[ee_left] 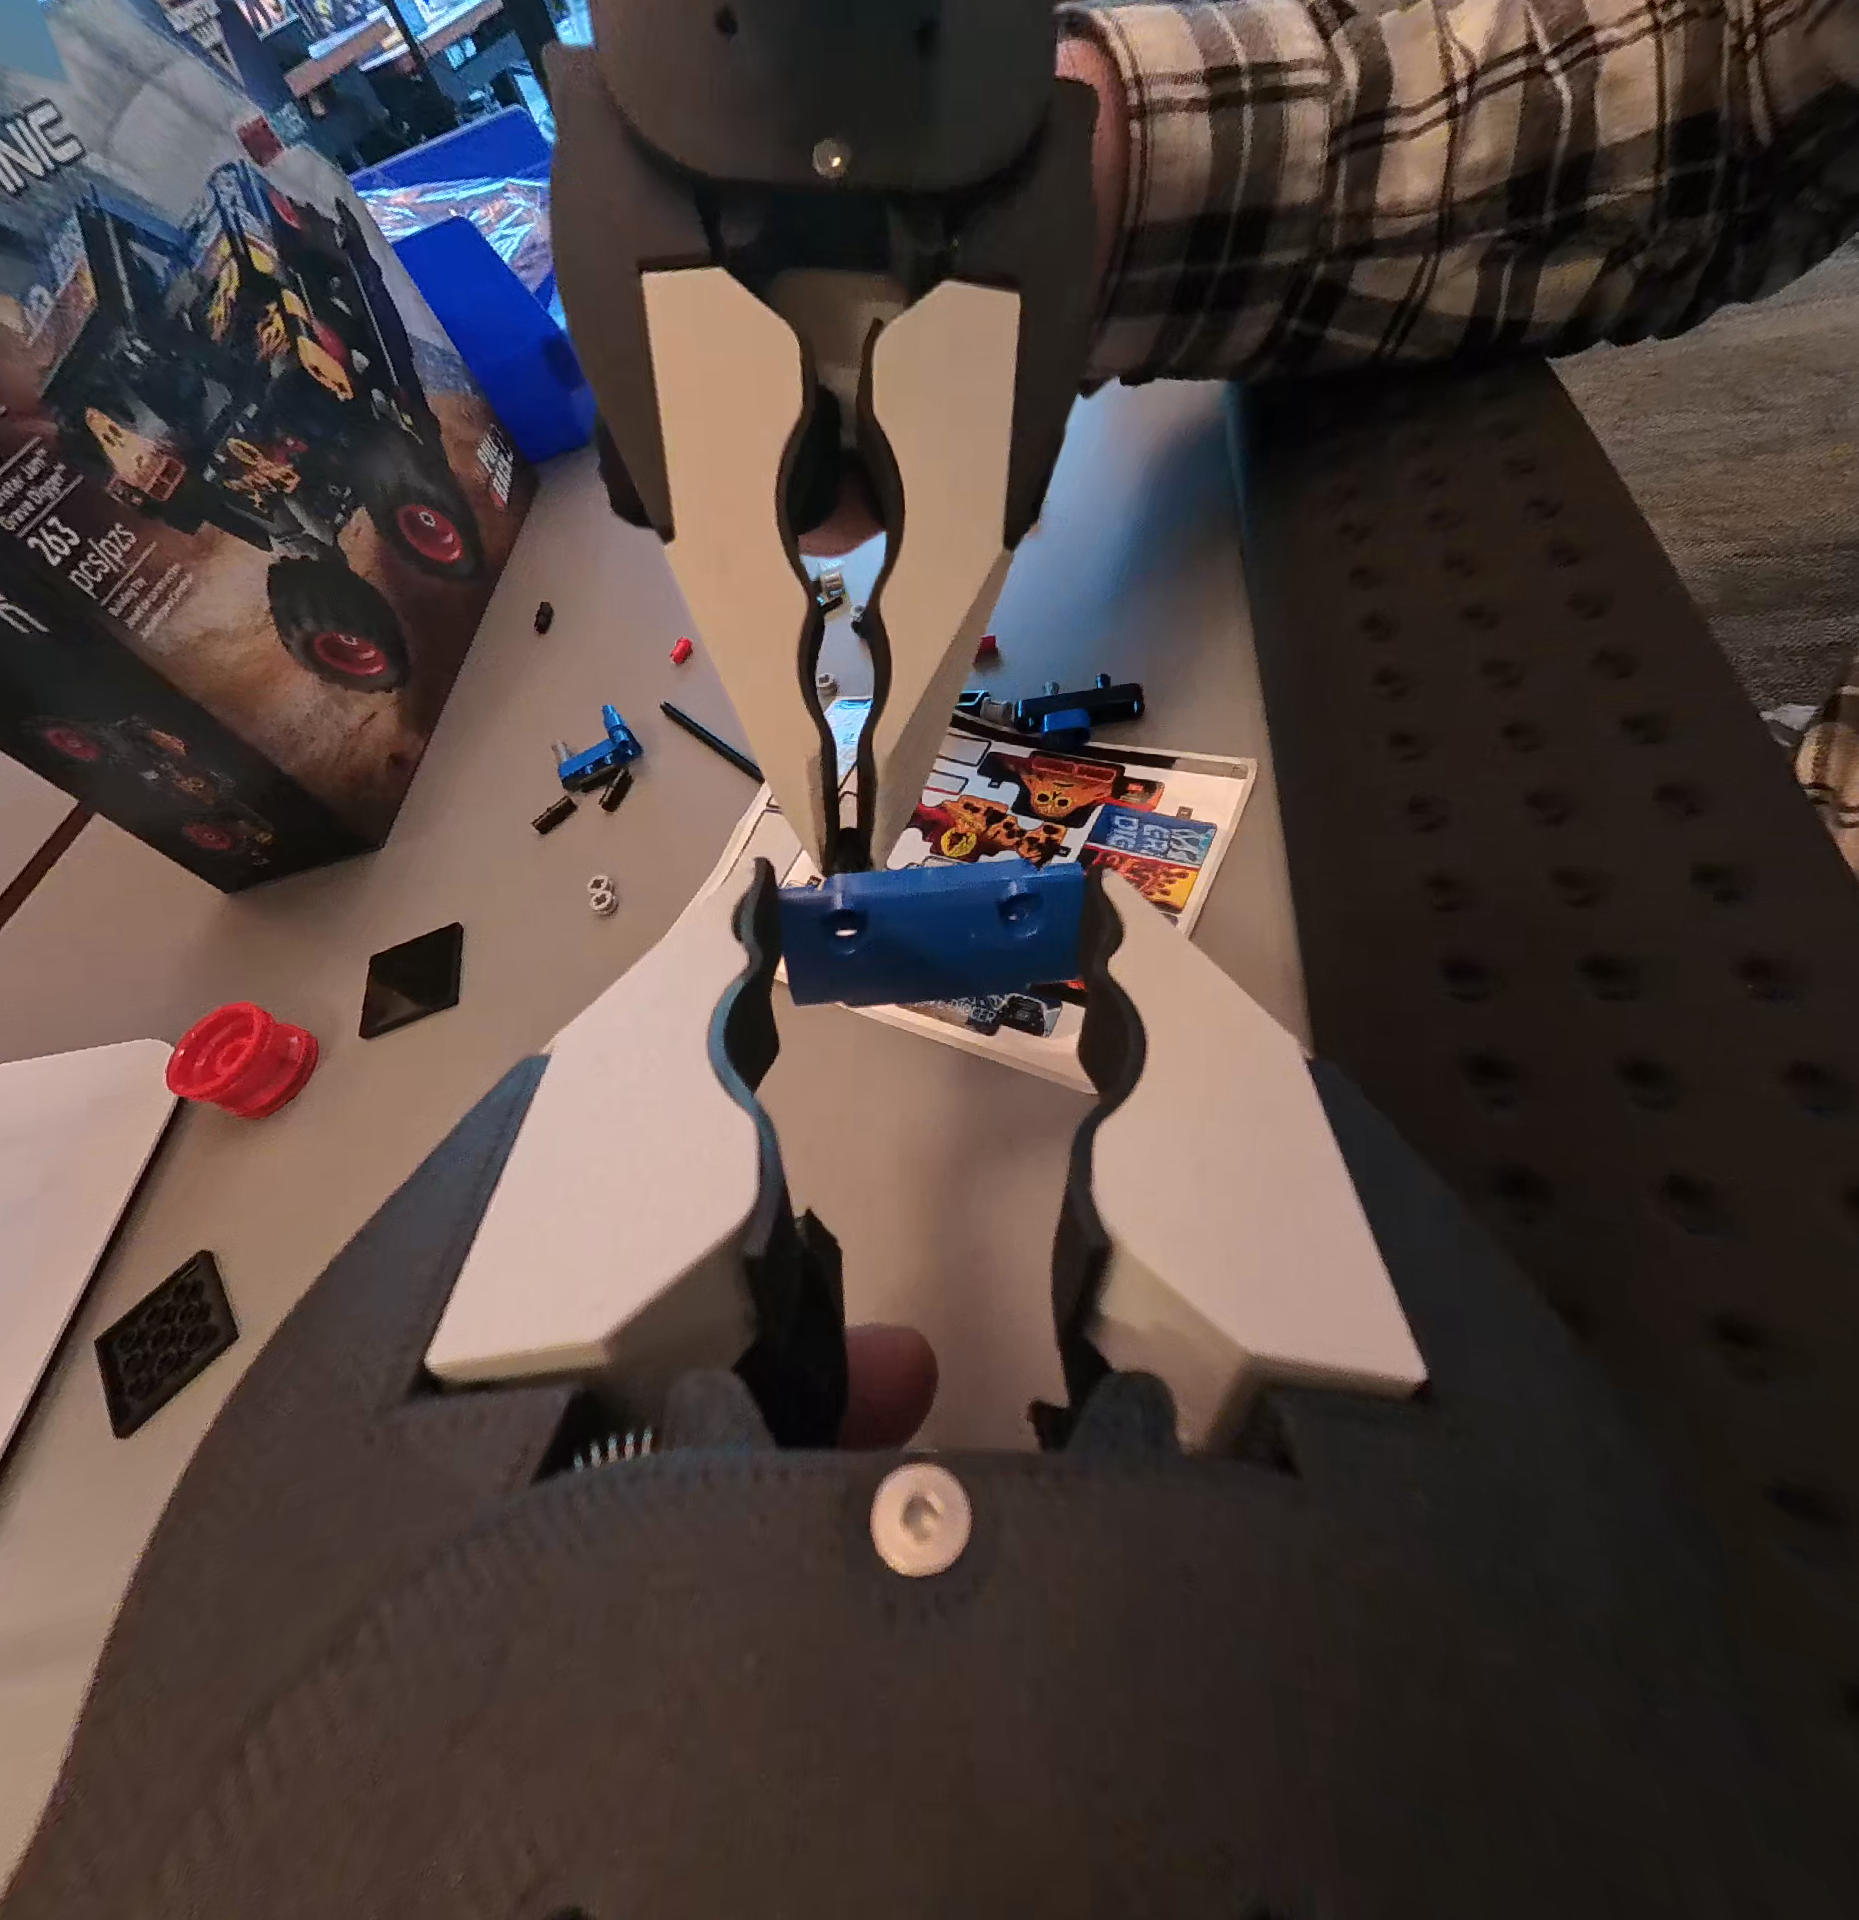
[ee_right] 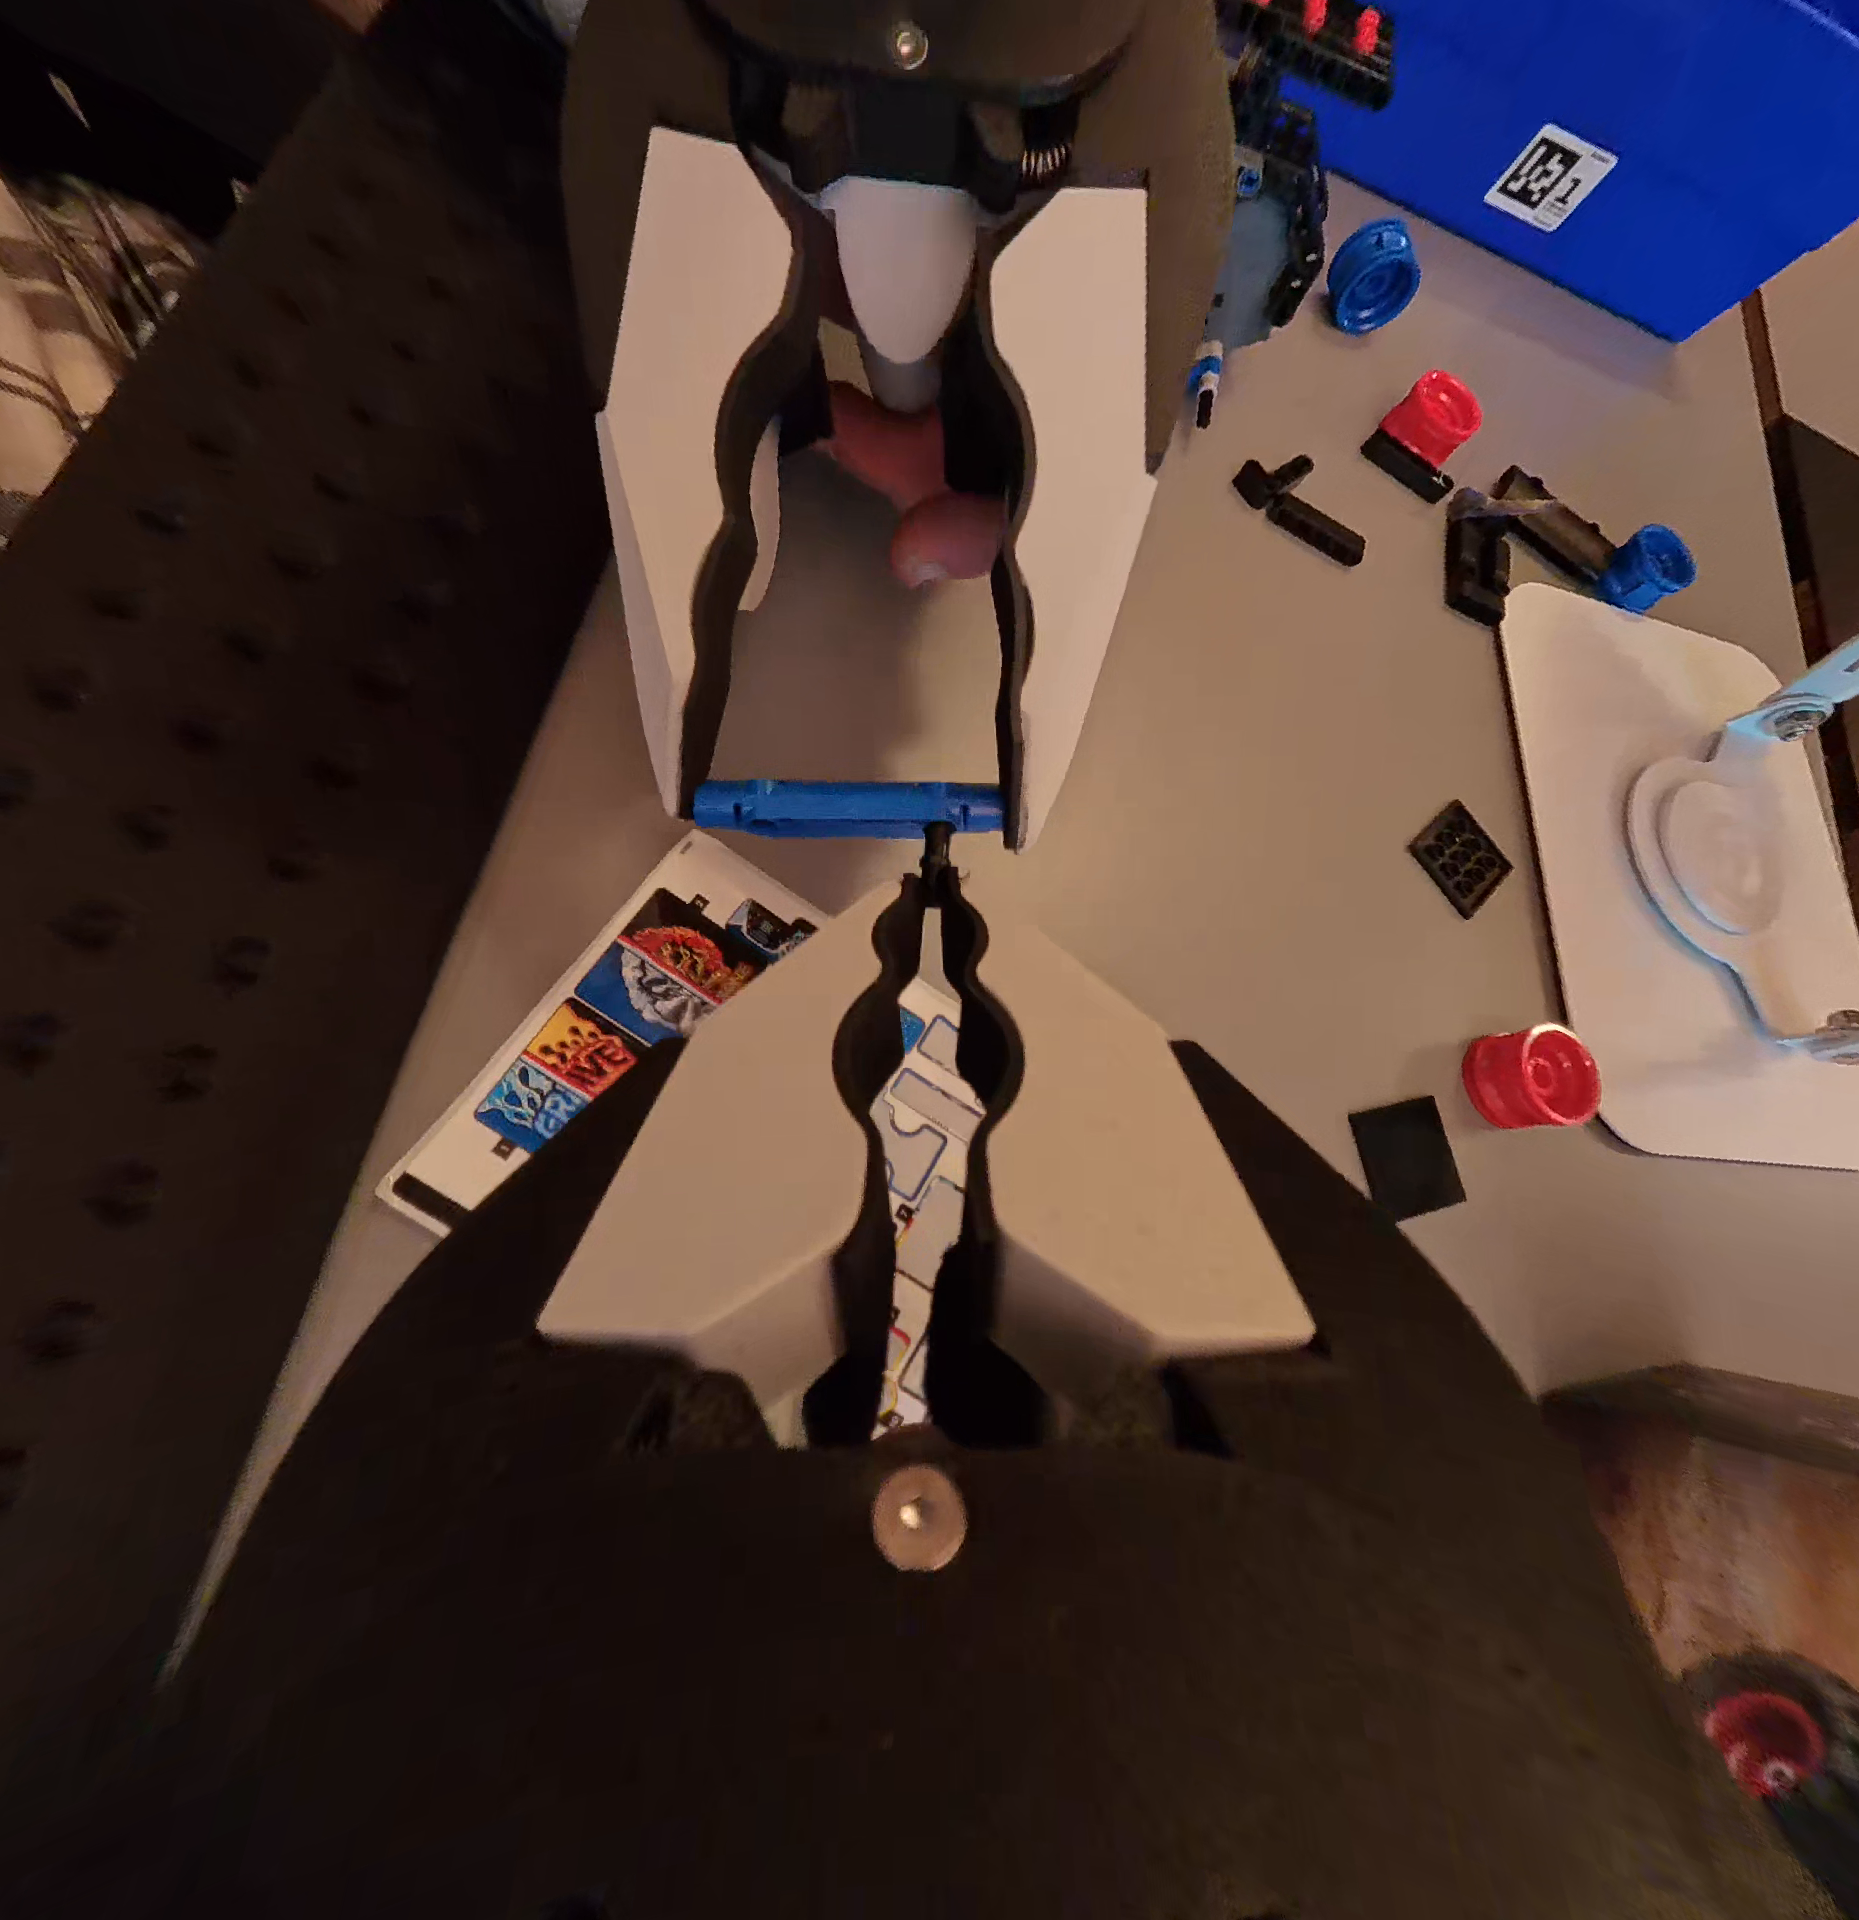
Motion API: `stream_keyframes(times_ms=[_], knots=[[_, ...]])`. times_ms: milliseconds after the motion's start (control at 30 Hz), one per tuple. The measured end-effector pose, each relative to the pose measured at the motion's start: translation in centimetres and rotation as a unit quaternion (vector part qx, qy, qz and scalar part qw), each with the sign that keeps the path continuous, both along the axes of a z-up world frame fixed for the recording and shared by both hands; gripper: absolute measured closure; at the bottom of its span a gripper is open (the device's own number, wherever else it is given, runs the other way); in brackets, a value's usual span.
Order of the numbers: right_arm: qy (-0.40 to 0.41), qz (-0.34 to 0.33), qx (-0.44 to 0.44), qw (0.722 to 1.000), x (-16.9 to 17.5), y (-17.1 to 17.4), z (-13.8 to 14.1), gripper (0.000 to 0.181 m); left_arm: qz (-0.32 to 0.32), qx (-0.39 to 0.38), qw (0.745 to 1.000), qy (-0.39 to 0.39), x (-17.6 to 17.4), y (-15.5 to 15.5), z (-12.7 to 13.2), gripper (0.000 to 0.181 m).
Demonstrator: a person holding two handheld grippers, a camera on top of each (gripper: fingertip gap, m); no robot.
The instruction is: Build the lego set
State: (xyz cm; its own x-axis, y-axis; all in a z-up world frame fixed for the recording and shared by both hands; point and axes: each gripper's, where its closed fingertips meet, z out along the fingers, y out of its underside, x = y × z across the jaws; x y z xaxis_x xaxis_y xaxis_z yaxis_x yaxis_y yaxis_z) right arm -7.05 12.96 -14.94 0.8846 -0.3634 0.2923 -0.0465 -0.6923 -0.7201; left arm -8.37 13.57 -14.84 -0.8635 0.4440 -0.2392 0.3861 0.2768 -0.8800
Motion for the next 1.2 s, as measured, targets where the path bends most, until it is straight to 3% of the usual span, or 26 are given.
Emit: stream_keyframes(times_ms=[433, 733, 967, 1200], knots=[[-0.030, -0.005, -0.096, 0.995, -0.1, 0.0, -1.0, 0.180, -0.004, 0.033, 0.999, -0.031, -0.5, -0.3, -1.2, 0.125], [0.003, -0.037, -0.033, 0.999, 0.6, -0.7, -0.3, 0.173, 0.009, 0.034, 0.999, -0.010, 0.1, -0.6, -1.0, 0.124], [0.029, -0.165, 0.004, 0.986, -0.2, -8.6, 1.9, 0.167, 0.030, 0.073, 0.997, 0.001, 1.0, -0.5, -2.5, 0.124], [0.121, -0.272, -0.057, 0.953, -5.3, -16.2, -1.5, 0.167, 0.033, 0.111, 0.993, -0.001, 1.2, -0.1, -4.0, 0.124]])
